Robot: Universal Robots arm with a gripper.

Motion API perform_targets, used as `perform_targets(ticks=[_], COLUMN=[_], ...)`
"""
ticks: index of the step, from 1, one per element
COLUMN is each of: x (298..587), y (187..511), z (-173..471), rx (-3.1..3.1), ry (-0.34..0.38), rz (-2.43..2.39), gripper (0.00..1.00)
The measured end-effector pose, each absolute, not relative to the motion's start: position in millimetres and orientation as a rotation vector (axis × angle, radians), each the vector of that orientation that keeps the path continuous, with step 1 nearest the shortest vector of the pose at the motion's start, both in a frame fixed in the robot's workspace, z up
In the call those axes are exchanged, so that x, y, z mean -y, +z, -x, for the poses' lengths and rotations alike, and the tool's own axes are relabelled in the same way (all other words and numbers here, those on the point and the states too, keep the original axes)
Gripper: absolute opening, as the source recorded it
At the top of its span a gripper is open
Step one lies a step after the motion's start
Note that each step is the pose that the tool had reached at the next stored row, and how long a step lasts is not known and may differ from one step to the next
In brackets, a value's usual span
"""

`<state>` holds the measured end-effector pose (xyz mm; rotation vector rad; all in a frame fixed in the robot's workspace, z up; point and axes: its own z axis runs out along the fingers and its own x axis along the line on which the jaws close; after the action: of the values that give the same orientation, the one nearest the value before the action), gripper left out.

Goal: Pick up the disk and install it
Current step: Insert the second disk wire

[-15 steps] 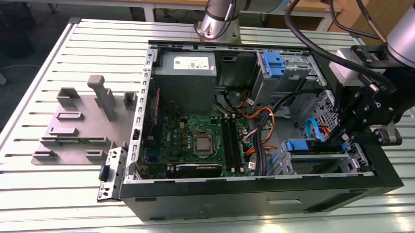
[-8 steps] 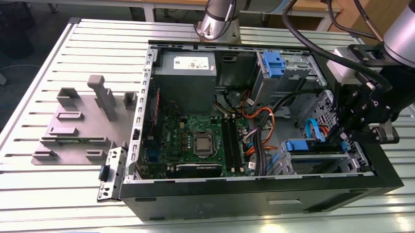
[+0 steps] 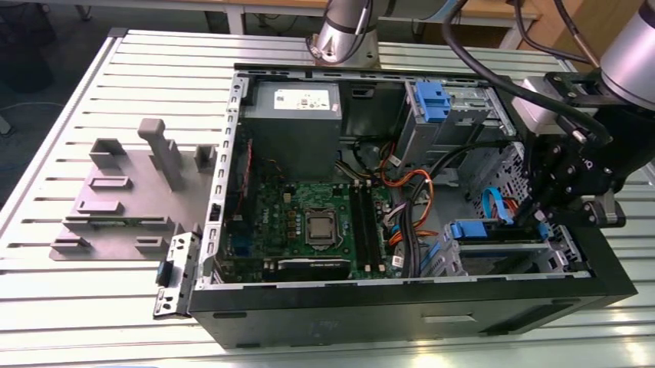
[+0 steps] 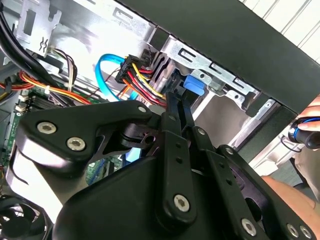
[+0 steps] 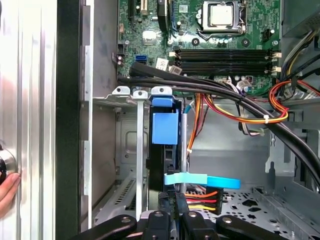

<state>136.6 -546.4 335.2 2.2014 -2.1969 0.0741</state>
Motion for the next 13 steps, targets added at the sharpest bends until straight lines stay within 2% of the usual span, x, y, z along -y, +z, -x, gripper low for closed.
perform_targets(ticks=[13], x=[545.2], y=[330.9], z=[-135.4], rx=[2.205], ry=[0.078], rz=[-2.188], gripper=[0.16])
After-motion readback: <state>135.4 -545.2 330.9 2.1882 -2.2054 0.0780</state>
